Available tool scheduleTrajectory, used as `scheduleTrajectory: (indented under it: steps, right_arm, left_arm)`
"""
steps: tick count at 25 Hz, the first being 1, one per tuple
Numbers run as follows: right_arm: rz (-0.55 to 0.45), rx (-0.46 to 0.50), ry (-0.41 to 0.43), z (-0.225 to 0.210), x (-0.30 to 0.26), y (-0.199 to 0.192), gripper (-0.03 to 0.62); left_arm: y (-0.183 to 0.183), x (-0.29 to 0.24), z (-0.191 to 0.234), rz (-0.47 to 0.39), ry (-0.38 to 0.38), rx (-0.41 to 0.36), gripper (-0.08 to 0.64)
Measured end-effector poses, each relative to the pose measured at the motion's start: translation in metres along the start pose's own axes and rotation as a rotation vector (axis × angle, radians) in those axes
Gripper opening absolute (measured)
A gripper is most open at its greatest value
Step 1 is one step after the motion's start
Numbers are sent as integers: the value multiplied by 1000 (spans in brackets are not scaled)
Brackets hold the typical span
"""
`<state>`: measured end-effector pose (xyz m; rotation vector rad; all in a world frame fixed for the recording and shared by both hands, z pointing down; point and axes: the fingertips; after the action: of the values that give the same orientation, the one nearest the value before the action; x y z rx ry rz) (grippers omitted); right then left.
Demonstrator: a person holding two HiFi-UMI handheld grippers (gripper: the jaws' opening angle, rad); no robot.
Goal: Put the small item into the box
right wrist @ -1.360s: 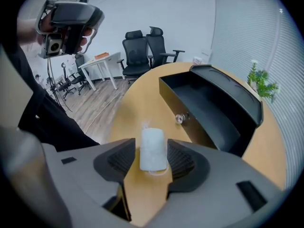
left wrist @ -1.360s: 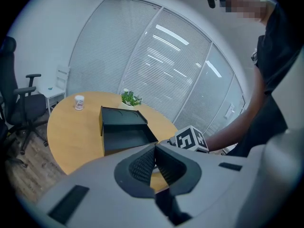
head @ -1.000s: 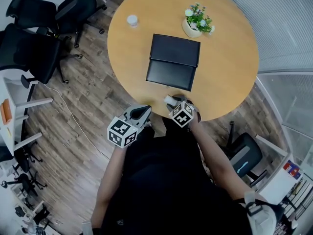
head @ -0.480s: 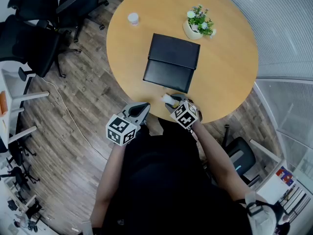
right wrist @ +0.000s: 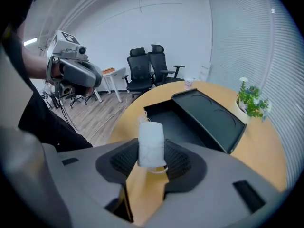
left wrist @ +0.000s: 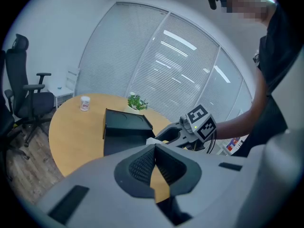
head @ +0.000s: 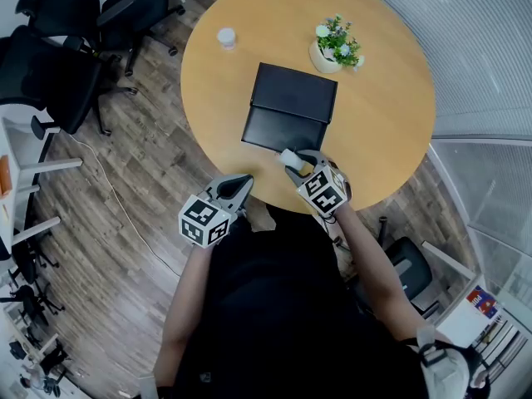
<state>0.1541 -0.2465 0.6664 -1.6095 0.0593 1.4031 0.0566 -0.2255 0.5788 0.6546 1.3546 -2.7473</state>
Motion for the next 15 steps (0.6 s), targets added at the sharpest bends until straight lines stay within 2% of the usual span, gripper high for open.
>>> scheduleTrajectory:
  steps: [15]
  right_arm:
    - [-24, -89, -66, -40, -17, 12, 166]
  left_arm:
    - [1, 1, -4, -8, 4, -5, 6]
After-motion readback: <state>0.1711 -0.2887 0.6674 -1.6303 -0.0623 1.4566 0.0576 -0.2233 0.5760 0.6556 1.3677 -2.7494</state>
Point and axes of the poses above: the fingertips, and each gripper's own axes: x backward along the fingers, z to its left, y out of its top, and after that the axes turned 15 degrees about -y, right-handed
